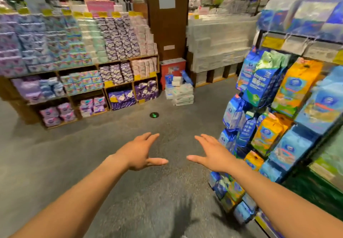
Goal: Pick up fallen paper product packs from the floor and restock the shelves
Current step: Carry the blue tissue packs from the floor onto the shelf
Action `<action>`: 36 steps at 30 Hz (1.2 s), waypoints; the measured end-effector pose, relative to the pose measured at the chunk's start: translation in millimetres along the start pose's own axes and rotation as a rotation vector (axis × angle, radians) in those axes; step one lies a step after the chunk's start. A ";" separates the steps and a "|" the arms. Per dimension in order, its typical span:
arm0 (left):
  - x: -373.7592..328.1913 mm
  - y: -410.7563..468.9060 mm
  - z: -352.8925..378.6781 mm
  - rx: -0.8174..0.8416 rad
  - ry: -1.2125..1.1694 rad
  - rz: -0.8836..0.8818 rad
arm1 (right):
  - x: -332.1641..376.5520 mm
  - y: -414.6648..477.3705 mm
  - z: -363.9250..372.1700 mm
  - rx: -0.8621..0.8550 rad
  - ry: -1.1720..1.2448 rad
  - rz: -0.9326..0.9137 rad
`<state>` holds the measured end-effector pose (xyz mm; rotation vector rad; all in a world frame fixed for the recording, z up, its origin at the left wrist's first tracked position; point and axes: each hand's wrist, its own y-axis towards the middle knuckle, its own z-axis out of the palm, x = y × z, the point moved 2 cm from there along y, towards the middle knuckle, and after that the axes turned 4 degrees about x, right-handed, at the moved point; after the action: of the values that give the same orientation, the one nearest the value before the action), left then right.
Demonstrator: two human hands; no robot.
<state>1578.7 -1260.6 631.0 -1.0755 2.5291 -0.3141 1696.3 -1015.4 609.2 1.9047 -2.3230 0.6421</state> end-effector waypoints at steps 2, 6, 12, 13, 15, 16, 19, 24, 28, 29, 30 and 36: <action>17.5 55.9 -25.2 0.024 -0.029 -0.006 | -14.8 63.1 -27.4 -0.008 0.009 0.004; 60.3 149.3 -87.3 0.020 -0.071 -0.019 | -22.9 181.0 -88.7 0.030 -0.020 0.000; 134.5 286.7 -157.1 -0.017 -0.107 -0.039 | -24.0 358.6 -144.9 0.068 -0.050 -0.033; 148.7 312.9 -164.7 -0.015 -0.109 -0.037 | -26.0 390.6 -147.2 0.069 -0.057 -0.034; 178.1 368.1 -182.0 -0.002 -0.107 -0.034 | -30.2 454.2 -153.0 0.072 -0.064 -0.024; 193.0 397.4 -192.1 -0.001 -0.096 -0.024 | -32.2 486.1 -156.4 0.071 -0.053 -0.021; 236.5 493.2 -235.6 -0.024 -0.050 0.024 | -40.8 582.8 -173.5 0.061 -0.031 0.034; 287.3 642.2 -317.0 0.035 0.017 0.093 | -63.3 719.6 -223.5 0.022 0.012 0.125; 307.0 747.5 -365.4 0.082 0.051 0.127 | -92.3 817.7 -259.0 0.018 0.058 0.134; 311.4 776.1 -374.1 0.081 0.059 0.133 | -100.7 841.9 -267.2 0.024 0.055 0.133; 314.7 805.6 -382.6 0.078 0.067 0.137 | -111.9 867.3 -274.8 0.033 0.059 0.140; 316.4 983.5 -422.6 0.094 0.062 0.134 | -206.2 1025.2 -321.4 0.039 0.087 0.140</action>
<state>565.1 -794.4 597.2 -0.8697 2.5972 -0.4303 702.2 -561.5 558.2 1.7025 -2.4218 0.7727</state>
